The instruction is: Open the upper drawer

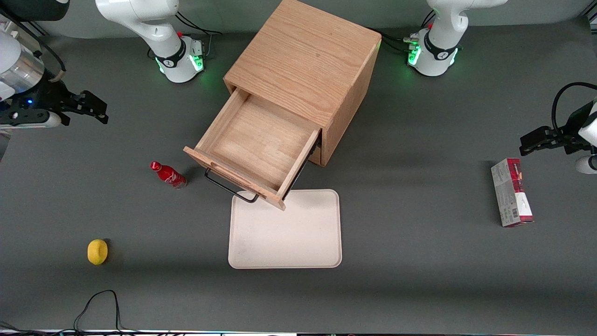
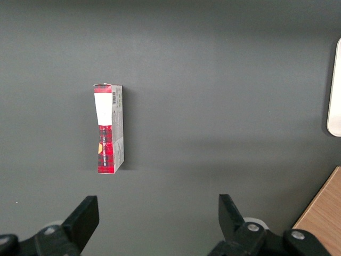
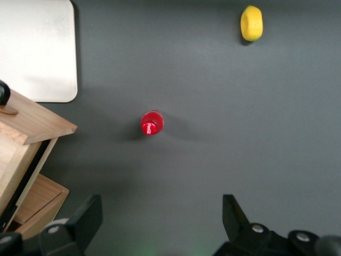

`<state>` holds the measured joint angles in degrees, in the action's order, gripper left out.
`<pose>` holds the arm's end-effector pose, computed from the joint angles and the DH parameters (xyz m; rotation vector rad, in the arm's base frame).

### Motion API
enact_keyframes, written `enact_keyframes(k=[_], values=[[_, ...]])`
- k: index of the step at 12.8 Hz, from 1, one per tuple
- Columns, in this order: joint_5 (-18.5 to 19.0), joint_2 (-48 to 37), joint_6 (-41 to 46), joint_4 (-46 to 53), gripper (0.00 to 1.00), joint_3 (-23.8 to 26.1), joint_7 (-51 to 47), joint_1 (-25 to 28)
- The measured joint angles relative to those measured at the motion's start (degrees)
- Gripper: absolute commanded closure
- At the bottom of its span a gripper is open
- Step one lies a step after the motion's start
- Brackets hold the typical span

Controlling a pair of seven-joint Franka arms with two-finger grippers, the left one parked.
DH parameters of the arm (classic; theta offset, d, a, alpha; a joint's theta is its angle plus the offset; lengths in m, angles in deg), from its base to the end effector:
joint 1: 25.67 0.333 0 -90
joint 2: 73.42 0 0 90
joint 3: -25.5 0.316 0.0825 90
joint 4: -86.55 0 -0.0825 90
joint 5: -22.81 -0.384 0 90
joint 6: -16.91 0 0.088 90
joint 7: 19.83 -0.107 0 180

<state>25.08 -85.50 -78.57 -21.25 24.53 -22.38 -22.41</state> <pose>0.4922 0.0150 0.5958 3.1056 -0.0004 -0.0042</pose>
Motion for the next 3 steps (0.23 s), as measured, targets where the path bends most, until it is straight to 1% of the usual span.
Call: enact_keyframes(k=[3], values=[[0.0, 0.7, -0.5, 0.0, 0.0, -0.3, 0.0, 0.0]])
